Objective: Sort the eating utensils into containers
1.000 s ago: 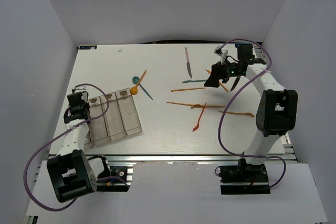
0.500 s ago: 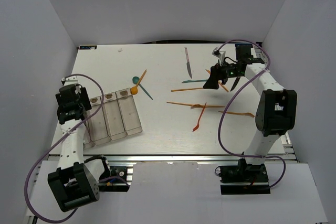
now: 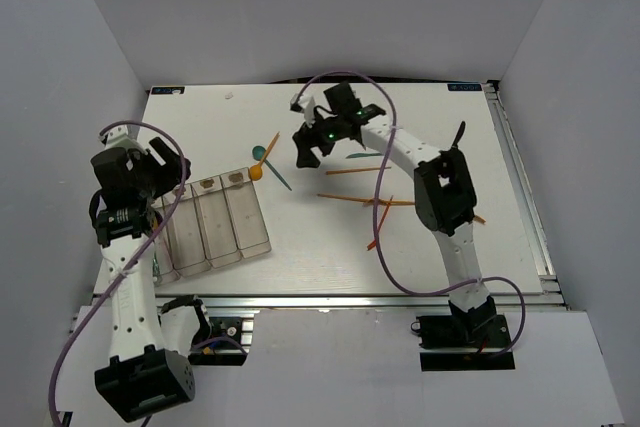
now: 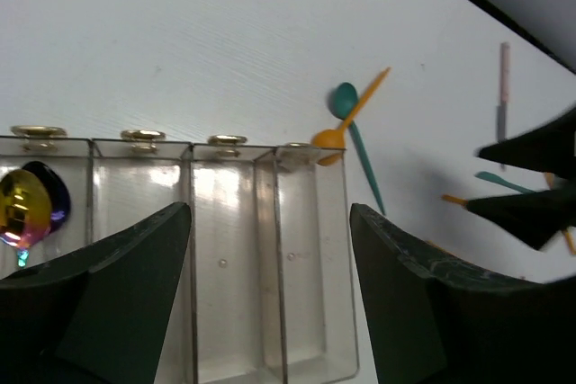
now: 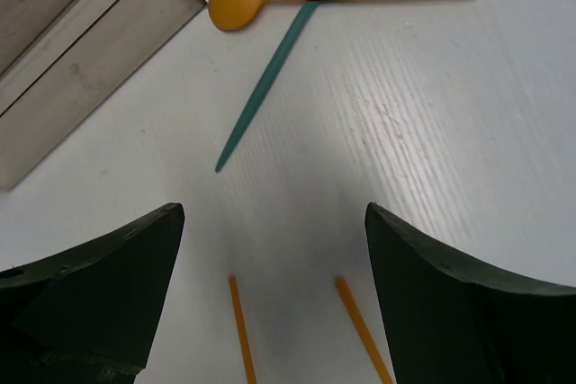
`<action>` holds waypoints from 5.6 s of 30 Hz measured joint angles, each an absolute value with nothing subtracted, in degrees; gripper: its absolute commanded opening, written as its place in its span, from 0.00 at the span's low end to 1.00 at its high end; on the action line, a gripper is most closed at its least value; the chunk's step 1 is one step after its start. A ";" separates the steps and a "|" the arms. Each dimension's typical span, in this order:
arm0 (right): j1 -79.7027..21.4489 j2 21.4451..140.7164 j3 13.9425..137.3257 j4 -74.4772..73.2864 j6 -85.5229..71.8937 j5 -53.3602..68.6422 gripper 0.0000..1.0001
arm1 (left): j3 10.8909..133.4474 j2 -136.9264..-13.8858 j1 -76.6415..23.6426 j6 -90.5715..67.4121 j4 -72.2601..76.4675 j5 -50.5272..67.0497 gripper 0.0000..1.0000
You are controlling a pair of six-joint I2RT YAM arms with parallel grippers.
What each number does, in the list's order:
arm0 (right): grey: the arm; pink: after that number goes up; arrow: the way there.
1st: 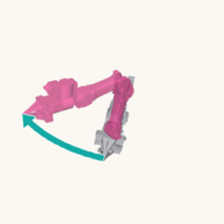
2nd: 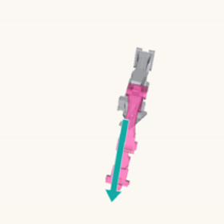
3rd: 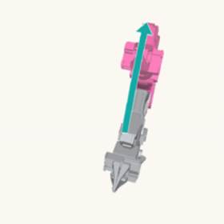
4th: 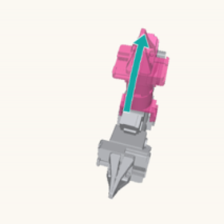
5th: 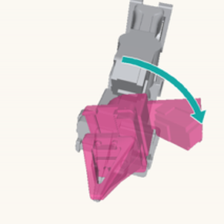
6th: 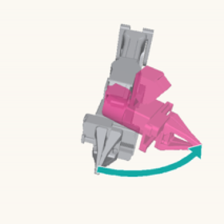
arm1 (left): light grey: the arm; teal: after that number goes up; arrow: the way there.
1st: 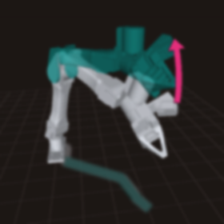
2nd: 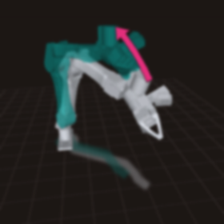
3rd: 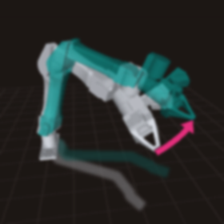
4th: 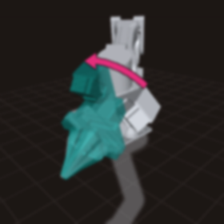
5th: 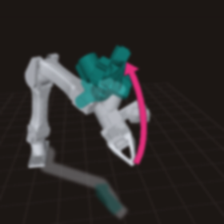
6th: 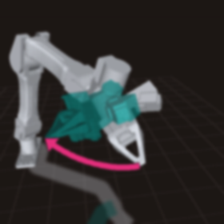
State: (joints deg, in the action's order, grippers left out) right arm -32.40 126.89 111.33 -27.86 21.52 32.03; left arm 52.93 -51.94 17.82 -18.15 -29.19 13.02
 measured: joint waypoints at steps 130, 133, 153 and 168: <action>-26.52 96.36 73.49 -12.67 9.93 49.25 0.74 | 61.14 -67.26 9.63 -13.91 -51.46 -14.63 0.00; -25.26 96.20 72.53 -12.05 10.15 50.48 0.74 | 60.80 -67.26 10.48 -11.35 -50.57 -20.60 0.00; -20.49 93.60 69.52 -11.46 10.15 52.71 0.74 | 50.33 -76.05 12.27 -4.38 -37.47 -26.81 0.79; -25.39 111.13 93.41 -31.18 48.82 55.29 0.89 | 59.64 -67.68 12.53 -14.04 -39.55 2.57 0.82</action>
